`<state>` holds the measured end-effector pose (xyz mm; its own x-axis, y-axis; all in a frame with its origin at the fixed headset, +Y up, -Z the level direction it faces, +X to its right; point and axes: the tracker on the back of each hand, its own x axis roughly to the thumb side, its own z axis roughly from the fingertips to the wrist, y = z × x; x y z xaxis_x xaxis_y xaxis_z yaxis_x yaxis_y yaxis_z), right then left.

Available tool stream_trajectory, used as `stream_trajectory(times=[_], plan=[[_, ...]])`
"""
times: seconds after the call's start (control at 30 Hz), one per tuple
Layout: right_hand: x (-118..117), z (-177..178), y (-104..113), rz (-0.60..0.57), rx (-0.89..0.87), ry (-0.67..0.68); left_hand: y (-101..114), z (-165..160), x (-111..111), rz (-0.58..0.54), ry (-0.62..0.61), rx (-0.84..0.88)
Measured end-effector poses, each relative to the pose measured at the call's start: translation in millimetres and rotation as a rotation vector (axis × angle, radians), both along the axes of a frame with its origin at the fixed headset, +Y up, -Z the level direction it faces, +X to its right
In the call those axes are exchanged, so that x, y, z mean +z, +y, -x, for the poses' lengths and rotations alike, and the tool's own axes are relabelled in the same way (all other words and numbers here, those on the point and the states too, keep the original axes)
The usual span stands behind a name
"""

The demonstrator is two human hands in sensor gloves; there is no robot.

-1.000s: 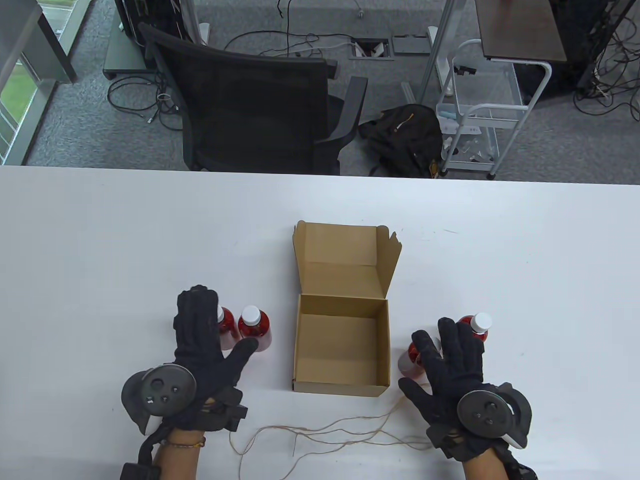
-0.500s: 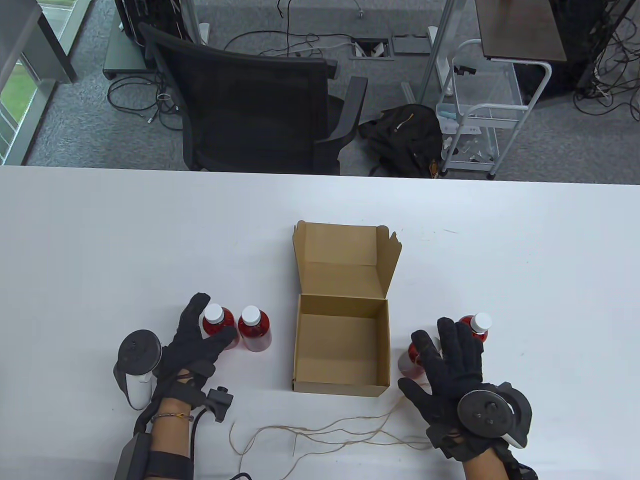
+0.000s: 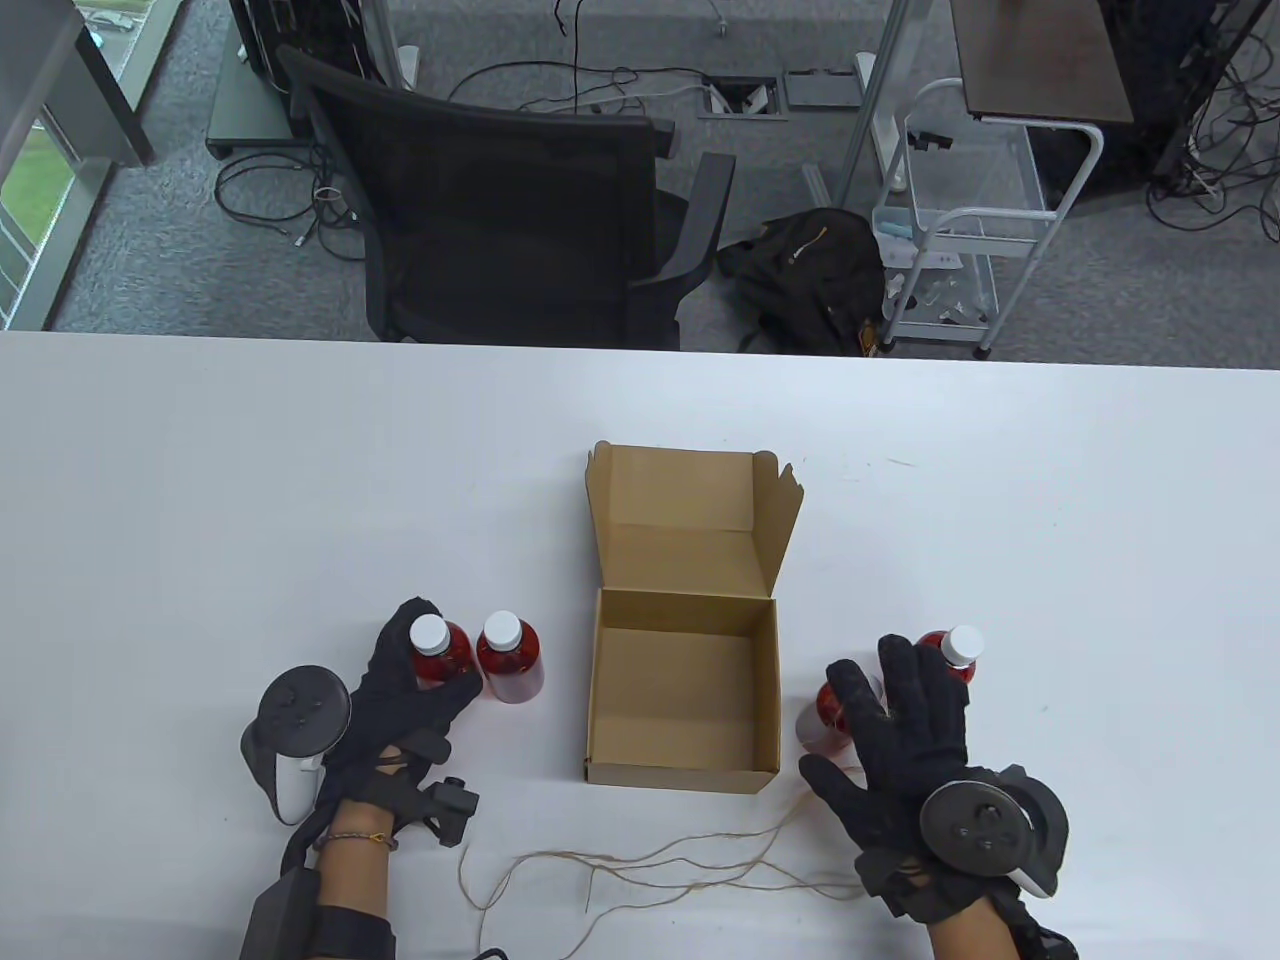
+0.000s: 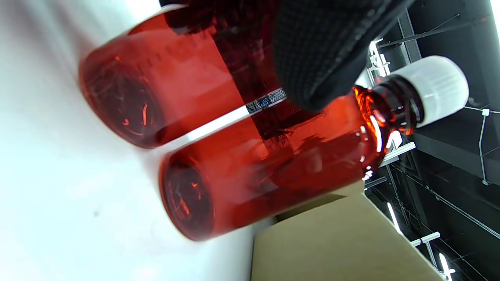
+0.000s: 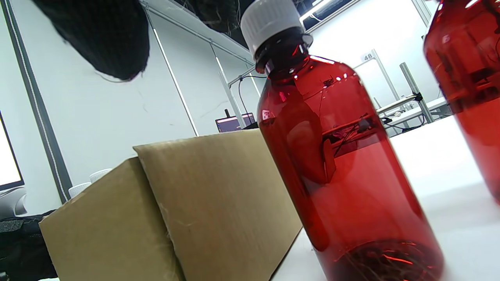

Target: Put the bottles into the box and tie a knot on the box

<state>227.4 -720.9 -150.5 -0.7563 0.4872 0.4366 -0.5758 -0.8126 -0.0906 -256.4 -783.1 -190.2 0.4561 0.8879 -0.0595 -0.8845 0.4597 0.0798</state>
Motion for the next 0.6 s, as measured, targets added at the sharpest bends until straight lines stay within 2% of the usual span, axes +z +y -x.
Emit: stream_trajectory(times=[0.13, 0.33, 0.53, 0.6], plan=[[0.7, -0.5, 0.9, -0.005, -0.007, 0.0, 14.2, 0.9, 5.5, -0.028, 0.029, -0.032], [-0.1, -1.9, 1.7, -0.004, -0.016, 0.006, 68.4, -9.1, 22.2, -0.179, 0.067, -0.05], [0.5, -2.7, 3.3, -0.007, -0.034, 0.012, 141.4, -58.4, 36.4, -0.35, -0.044, -0.009], [0.6, -2.6, 3.3, -0.007, -0.038, 0.015, 161.3, -79.8, 38.9, -0.333, -0.077, -0.052]])
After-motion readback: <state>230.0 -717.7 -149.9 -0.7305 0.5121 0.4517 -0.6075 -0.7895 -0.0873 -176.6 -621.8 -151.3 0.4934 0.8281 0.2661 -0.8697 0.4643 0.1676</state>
